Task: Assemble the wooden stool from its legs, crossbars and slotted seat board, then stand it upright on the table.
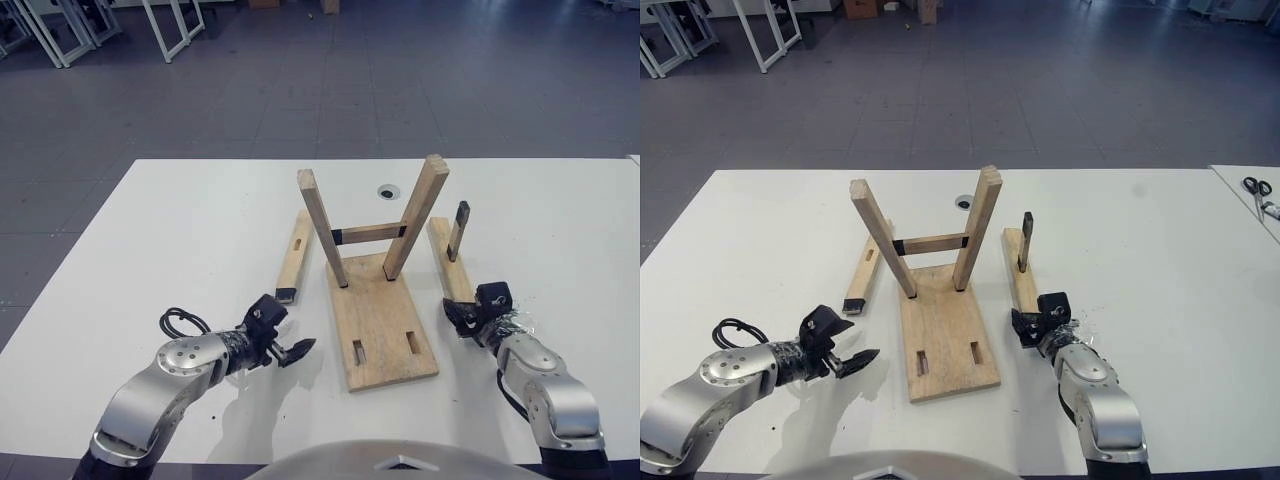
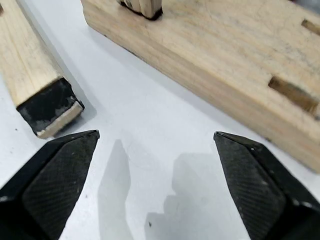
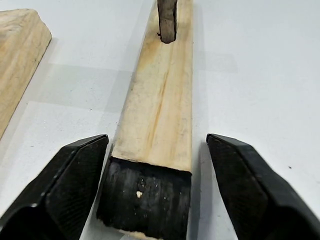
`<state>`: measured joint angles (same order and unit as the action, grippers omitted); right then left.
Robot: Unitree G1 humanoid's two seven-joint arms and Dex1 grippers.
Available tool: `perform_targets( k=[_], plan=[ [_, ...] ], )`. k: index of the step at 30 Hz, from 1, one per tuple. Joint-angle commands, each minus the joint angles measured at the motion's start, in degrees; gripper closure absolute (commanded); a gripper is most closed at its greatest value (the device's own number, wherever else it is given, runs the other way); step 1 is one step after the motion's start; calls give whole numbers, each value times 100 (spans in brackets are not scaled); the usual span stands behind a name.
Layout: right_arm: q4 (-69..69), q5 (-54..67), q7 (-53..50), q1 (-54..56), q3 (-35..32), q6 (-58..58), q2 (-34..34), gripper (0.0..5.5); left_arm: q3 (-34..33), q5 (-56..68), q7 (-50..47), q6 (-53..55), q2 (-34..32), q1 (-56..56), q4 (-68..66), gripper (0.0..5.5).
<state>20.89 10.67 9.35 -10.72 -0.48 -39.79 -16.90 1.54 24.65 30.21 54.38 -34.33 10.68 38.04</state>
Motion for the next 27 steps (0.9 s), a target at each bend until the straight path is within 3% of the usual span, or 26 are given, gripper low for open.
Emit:
perform_targets(
  k=[1,5,8,10,12,15,17,20,27],
  plan=[
    [-161,-204,-58,37,43,-104,-62,276,-577,549,-214,305,423,-417,128,125],
    [-314,-355,-148,318,-111,12,-90,340,-1025,1019,-441,588,706,-693,98,125],
    [-333,-365,-143,460,-299,169,-49,348,-1190,1221,-507,645,741,-788,45,125],
    [-102,-90,-57,786,-774,438,-52,348,-1460,1574,-481,719,811,-847,30,125],
    [178,702,85,1463,-1558,410,-28,348,-1804,2212,-297,823,847,-872,19,125],
    [496,3352,249,2654,-2780,-320,2,348,-2199,3345,56,964,791,-1003,-201,125],
    [594,5334,233,2928,-3084,-709,-131,348,-2244,3855,110,1075,712,-1159,-406,125],
    [828,7916,772,2330,-2824,-1241,-650,348,-2119,4782,-28,1115,828,-1498,-687,125],
    [1013,8890,1208,2253,-1698,-1701,-1171,348,-1609,7141,-1512,507,1157,-2520,-1537,125]
  ],
)
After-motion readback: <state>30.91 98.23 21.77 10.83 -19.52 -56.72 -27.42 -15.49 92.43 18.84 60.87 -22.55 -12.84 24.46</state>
